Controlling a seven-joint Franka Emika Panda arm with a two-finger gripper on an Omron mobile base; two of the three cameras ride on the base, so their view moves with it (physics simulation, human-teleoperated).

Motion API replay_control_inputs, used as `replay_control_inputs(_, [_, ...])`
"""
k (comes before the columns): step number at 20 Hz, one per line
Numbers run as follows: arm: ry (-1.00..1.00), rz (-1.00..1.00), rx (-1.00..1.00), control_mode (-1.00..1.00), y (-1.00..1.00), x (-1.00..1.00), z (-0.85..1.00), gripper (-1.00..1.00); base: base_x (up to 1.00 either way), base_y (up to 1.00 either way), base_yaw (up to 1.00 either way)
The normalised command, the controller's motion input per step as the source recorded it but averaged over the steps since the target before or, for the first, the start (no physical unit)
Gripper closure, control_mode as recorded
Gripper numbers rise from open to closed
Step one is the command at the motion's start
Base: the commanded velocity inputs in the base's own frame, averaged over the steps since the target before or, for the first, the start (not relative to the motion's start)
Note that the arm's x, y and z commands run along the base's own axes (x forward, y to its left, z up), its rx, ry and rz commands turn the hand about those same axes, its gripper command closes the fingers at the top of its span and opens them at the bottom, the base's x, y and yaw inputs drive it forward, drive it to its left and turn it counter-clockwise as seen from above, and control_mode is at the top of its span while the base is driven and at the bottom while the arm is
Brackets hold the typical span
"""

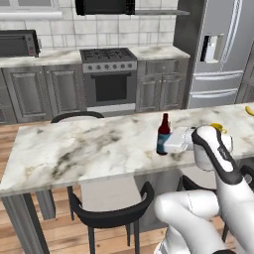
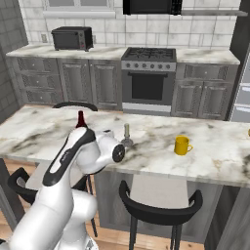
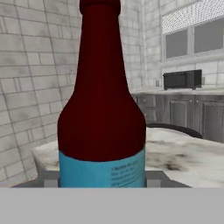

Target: Open the cabinet directly in front. Then move the beer and the mug to the dining counter with the candle on it.

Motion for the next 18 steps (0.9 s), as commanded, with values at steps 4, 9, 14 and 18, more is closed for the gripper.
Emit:
replay_control_inputs(4, [-0.01, -0.48, 0.00, -1.00, 0.00, 0.00, -0.02, 1.00, 0.00, 0.00, 0.00])
replay_control_inputs(9, [0.00, -0.22, 0.00, -1.00, 0.00, 0.00, -0.05, 1.00, 0.00, 0.00, 0.00])
replay_control_inputs(14, [0.01, 0.00, -0.01, -1.00, -0.19, 0.00, -0.47, 1.00, 0.00, 0.00, 0.00])
replay_control_inputs(18, [0.04, 0.00, 0.00, -1.00, -0.39, 0.01, -0.57, 1.00, 0.00, 0.00, 0.00])
